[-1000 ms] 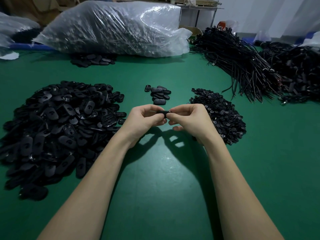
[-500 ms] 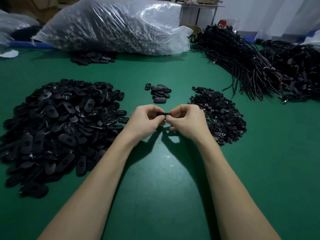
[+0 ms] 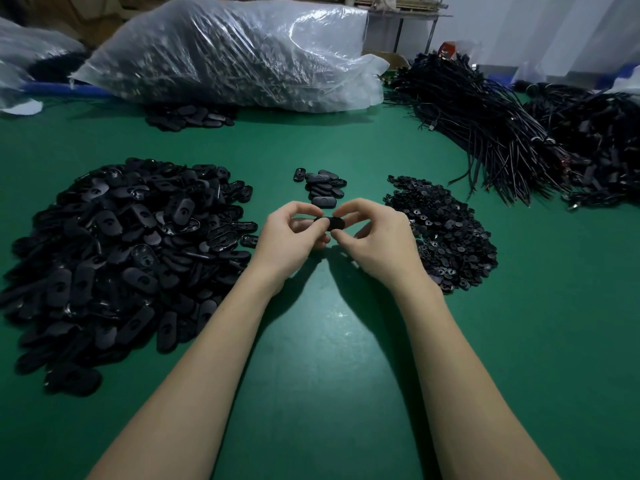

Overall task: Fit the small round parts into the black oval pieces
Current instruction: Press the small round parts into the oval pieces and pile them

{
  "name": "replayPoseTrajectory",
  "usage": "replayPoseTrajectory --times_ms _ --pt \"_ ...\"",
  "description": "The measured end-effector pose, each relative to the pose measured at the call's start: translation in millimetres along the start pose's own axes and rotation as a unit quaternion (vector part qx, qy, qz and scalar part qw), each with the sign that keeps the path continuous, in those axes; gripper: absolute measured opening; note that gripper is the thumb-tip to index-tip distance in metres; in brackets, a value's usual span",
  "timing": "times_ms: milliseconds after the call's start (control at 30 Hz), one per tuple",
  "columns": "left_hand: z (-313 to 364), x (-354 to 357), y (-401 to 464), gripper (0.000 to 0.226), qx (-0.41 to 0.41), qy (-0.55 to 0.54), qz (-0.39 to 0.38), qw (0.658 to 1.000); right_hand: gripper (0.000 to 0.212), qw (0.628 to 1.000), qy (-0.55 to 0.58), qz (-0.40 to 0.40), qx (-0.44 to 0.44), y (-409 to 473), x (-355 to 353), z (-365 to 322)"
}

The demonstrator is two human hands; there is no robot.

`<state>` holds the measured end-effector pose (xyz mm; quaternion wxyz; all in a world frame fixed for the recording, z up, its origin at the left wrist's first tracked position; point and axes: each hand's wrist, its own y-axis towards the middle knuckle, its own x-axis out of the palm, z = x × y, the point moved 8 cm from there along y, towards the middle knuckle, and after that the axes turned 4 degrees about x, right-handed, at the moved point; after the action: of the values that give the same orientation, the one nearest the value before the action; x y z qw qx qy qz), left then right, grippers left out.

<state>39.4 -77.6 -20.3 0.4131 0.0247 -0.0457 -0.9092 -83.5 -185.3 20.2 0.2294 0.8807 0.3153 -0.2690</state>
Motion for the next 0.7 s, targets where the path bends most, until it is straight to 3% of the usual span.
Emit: replayPoseTrajectory --times_ms 167,367,600,700 --pt "-4 -2 2 0.009 -0.009 0.000 0.021 1.000 0.015 0.997 -0.025 0.061 0.045 21 -7 3" --pt "-1 0 1 0.004 -0.008 0.031 0.018 0.999 0.022 0.991 -0.070 0.033 0.107 69 22 -1" --pt "3 1 -1 0.004 -0.021 0.031 0.002 0.999 0.032 0.985 -0.126 0.001 0.116 90 29 2" --pt "3 2 -2 0.004 -0.023 0.041 -0.001 0.999 0.024 0.989 -0.111 -0.022 0.094 91 29 -8"
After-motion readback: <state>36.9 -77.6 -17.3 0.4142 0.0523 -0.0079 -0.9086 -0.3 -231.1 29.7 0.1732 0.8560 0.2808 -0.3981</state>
